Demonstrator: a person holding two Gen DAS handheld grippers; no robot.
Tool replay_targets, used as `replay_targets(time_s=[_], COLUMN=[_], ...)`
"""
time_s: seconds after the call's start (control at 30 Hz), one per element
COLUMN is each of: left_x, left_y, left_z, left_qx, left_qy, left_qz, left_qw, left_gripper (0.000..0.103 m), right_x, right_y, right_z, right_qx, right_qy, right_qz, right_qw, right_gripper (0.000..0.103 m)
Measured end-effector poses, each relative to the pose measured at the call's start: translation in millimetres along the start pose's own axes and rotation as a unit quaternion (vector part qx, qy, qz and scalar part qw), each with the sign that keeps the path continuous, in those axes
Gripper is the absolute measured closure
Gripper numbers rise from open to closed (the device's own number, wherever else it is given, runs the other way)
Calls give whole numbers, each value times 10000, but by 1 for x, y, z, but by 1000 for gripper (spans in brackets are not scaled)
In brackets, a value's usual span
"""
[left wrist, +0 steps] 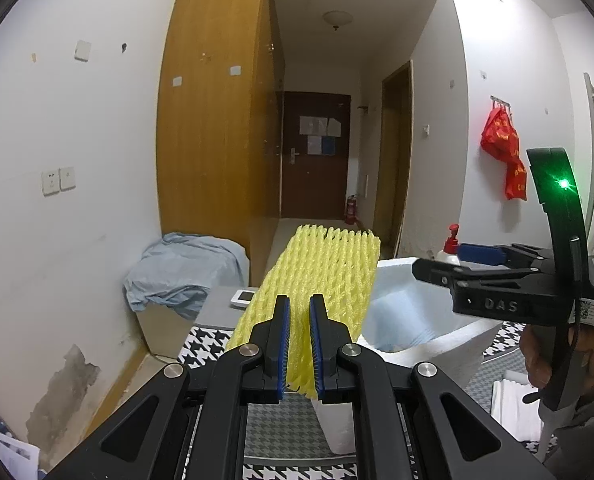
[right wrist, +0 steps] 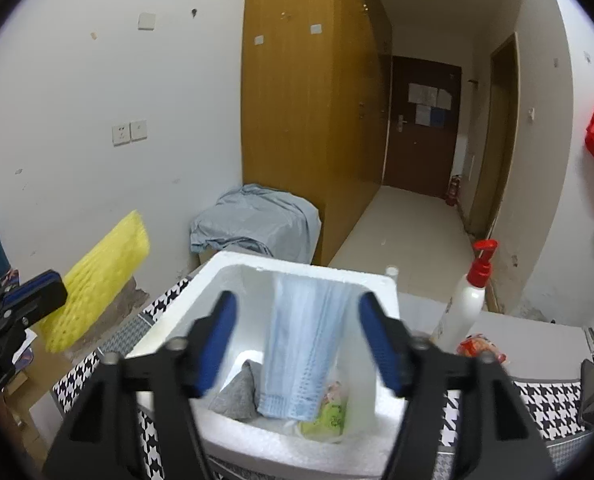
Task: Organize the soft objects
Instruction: 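Open the right gripper to drop the mask into the foam box, then lower the yellow sponge into the foam box and open the left gripper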
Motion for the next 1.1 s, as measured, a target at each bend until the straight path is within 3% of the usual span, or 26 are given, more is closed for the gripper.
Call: replay_targets(time_s=[0.07,0.17,0.5,1.1], left_x=[0,0,7,38], left_y=[-1,0,17,75], left_z=[0,0,-3,-10], left_qx=[-19,-8,108,274], left_qy=[-5,-3,-1,-146], left_qz=[6,24,220,886], left_qw=[10000,10000,9997,9956], left_gripper=[92,92,92,92], right_x=[0,-4,-27,-76], right_y=[0,-1,9,75], right_z=[1,1,6,31], right_qx=[6,-12,29,545], right_qy=[-26,30,203,297], right_qz=[-10,35,116,718], right_qw=[10000,10000,9997,9955], right_gripper=[9,0,0,0])
Point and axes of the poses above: each gripper's, at about its wrist camera, not at the fingertips, and x roughly the way its jaws point, y to its right, z to its underside, the point moved 10 cm from there along x, roughly the way its jaws point, and after that the axes turned 2 degrees about -x, right-handed, at the moved point
